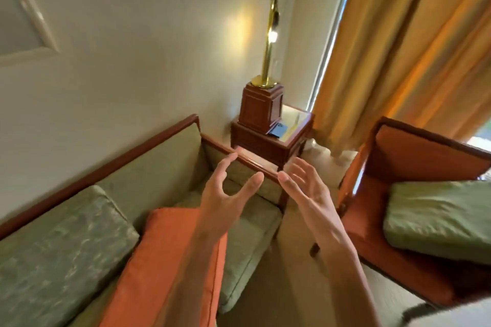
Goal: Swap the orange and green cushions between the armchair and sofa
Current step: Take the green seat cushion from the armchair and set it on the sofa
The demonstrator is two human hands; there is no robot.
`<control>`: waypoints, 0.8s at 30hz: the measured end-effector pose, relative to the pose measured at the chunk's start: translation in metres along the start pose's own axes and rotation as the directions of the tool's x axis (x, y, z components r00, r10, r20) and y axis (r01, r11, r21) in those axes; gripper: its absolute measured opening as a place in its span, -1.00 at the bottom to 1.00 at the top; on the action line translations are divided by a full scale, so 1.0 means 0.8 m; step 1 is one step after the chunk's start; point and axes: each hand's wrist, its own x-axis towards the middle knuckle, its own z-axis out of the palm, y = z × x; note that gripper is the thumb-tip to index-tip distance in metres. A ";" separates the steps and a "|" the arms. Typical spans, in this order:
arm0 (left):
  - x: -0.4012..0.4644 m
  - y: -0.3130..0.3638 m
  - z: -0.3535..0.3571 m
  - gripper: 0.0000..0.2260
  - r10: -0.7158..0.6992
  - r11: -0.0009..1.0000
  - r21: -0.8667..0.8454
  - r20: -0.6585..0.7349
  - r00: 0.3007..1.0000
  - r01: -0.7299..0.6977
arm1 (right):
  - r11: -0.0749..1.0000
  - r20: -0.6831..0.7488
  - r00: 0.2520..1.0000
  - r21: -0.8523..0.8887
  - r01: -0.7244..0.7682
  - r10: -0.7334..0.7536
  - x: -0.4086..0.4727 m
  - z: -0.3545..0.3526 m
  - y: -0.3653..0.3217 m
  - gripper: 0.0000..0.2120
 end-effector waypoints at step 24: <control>0.212 0.114 0.587 -0.22 0.285 0.957 -0.154 0.674 0.681 -0.247 | 0.996 -0.662 0.748 -0.026 -0.089 0.049 0.119 -0.504 0.102 -0.23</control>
